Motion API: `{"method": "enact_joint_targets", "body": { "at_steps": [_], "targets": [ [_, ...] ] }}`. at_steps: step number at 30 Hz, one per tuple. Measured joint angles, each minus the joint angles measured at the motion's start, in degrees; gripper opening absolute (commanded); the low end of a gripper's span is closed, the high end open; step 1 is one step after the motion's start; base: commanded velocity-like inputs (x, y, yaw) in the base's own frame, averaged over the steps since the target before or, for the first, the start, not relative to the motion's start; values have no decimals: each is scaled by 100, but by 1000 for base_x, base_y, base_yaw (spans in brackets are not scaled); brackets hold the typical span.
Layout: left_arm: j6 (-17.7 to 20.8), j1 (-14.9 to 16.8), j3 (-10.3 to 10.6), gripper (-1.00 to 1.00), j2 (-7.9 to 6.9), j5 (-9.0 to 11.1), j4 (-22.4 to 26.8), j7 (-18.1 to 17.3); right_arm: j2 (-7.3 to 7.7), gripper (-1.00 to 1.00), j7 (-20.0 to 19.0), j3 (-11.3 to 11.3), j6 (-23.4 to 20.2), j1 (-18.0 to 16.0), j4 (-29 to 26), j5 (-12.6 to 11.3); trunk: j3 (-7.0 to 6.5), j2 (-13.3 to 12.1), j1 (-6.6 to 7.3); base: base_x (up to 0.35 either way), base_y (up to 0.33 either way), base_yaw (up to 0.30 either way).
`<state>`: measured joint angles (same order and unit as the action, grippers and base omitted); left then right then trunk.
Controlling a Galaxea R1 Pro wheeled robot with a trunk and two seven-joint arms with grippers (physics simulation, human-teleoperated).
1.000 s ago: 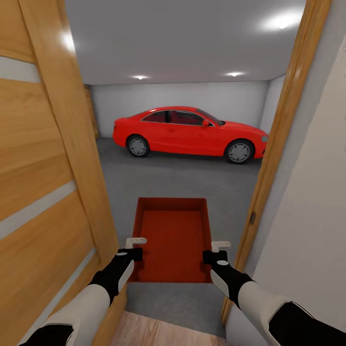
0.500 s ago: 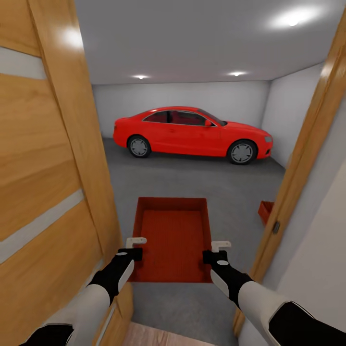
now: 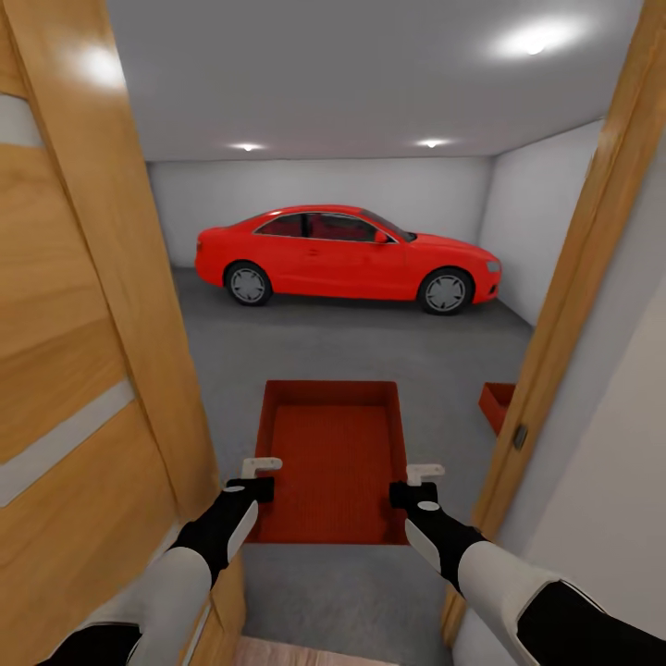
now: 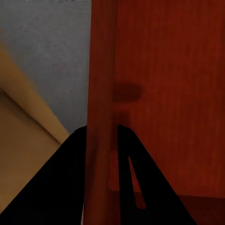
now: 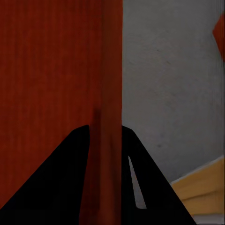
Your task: Move the two storage containers from the living room to the garage. In the garage, place one container on the floor and stack the other container on top of it (either order is fine).
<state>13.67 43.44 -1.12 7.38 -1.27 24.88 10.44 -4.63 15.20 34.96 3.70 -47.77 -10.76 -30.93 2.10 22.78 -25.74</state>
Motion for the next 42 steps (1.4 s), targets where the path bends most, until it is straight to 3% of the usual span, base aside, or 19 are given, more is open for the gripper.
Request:
{"method": "enact_joint_targets", "body": {
  "at_steps": [21, 42],
  "targets": [
    [1, 0, -1, -100, 3, -8, 11, 1, 4, -100, -2, 2, 9, 0, -3, -4, 0, 0, 0, 0, 0, -241],
    [3, -1, -7, -100, 6, -11, 2, 2, 5, -100, -4, 5, -3, 1, -2, -4, 0, 0, 0, 61, 52, -12]
  ]
}}
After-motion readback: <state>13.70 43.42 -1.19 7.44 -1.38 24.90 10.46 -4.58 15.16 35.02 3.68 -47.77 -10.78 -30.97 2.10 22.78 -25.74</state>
